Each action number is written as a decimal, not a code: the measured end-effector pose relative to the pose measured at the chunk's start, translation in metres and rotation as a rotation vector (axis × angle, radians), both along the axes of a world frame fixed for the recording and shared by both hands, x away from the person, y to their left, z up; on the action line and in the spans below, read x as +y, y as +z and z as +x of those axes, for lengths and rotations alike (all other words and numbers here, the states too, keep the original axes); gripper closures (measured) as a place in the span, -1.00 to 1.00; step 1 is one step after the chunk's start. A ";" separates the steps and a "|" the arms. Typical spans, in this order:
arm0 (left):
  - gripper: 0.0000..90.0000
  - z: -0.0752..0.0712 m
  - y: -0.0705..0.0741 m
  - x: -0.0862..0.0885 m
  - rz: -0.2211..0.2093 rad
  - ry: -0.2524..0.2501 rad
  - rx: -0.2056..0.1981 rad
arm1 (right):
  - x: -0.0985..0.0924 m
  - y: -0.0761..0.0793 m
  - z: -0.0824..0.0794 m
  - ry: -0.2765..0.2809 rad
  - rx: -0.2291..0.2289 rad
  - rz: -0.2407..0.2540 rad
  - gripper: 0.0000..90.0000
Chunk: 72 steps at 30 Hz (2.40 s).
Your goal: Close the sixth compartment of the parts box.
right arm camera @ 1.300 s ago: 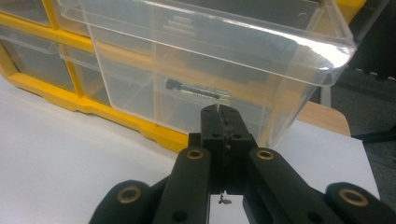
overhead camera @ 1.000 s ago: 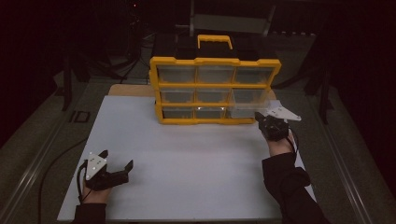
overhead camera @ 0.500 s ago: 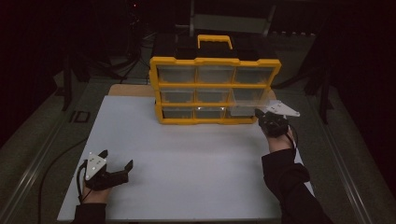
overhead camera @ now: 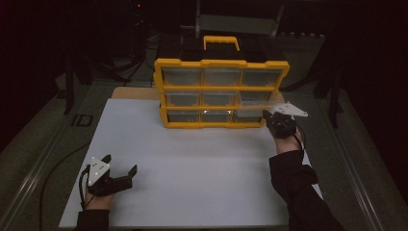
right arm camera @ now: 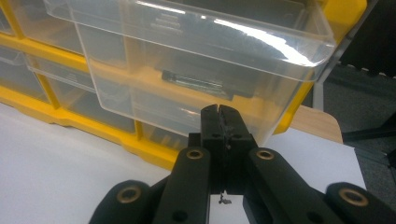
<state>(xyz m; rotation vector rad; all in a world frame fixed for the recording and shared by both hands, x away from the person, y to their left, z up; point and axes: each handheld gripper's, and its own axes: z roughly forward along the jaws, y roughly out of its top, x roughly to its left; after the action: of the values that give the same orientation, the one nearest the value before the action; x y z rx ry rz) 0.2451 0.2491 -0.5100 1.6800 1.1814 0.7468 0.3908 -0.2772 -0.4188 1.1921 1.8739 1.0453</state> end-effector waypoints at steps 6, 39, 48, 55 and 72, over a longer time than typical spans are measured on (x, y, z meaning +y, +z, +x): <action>-1.00 0.000 0.000 0.000 0.003 -0.001 0.001 | 0.001 0.001 0.006 -0.002 0.005 -0.003 1.00; -1.00 0.000 0.000 -0.001 0.011 -0.005 -0.001 | 0.009 -0.002 0.033 -0.013 0.014 -0.023 1.00; -1.00 0.000 -0.001 0.000 0.005 -0.004 -0.002 | 0.011 -0.001 0.041 -0.026 0.020 -0.027 1.00; -1.00 0.000 0.000 0.000 0.002 -0.006 -0.003 | 0.014 0.000 0.046 -0.025 0.021 -0.025 1.00; -1.00 0.000 -0.001 -0.001 0.006 -0.007 0.003 | 0.015 0.000 0.046 -0.021 0.032 -0.024 0.95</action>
<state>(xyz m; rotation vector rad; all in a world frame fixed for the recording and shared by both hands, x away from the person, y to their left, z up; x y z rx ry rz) 0.2455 0.2484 -0.5112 1.6897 1.1760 0.7445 0.4372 -0.2622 -0.4191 1.2191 1.8890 0.9946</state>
